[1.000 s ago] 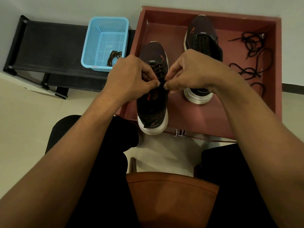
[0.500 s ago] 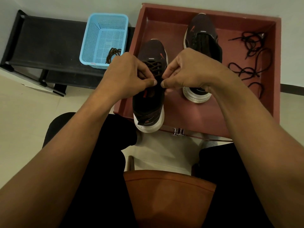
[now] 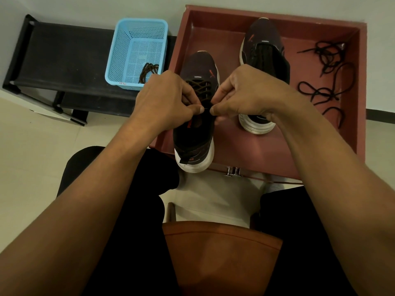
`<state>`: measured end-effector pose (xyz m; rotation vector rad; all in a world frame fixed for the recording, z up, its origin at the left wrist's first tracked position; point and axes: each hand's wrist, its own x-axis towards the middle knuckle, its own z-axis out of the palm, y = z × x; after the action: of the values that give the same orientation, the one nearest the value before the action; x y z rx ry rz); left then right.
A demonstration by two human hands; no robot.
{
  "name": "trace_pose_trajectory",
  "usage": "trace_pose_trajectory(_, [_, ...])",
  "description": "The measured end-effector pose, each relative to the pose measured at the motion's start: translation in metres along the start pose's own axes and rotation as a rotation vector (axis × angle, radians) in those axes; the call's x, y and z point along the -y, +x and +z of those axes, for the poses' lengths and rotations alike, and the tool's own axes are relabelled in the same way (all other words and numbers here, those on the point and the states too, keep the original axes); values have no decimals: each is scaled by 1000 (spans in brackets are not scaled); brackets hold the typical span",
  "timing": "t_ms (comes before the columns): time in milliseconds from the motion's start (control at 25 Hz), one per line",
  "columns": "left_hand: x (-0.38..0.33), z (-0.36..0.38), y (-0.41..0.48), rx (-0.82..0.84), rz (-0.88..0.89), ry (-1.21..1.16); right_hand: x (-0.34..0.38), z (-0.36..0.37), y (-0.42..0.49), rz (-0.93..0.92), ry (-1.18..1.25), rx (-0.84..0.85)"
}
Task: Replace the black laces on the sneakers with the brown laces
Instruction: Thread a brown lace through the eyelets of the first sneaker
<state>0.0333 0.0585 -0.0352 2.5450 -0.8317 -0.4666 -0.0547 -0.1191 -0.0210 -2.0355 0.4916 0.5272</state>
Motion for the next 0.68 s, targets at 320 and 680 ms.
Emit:
trace_pose_trajectory(320, [-1, 0, -2, -46, -47, -53, 1, 0, 1, 15, 14, 7])
trace_pose_trajectory(680, [-3, 0, -3, 12, 1, -3, -2, 0, 3, 16, 31, 6])
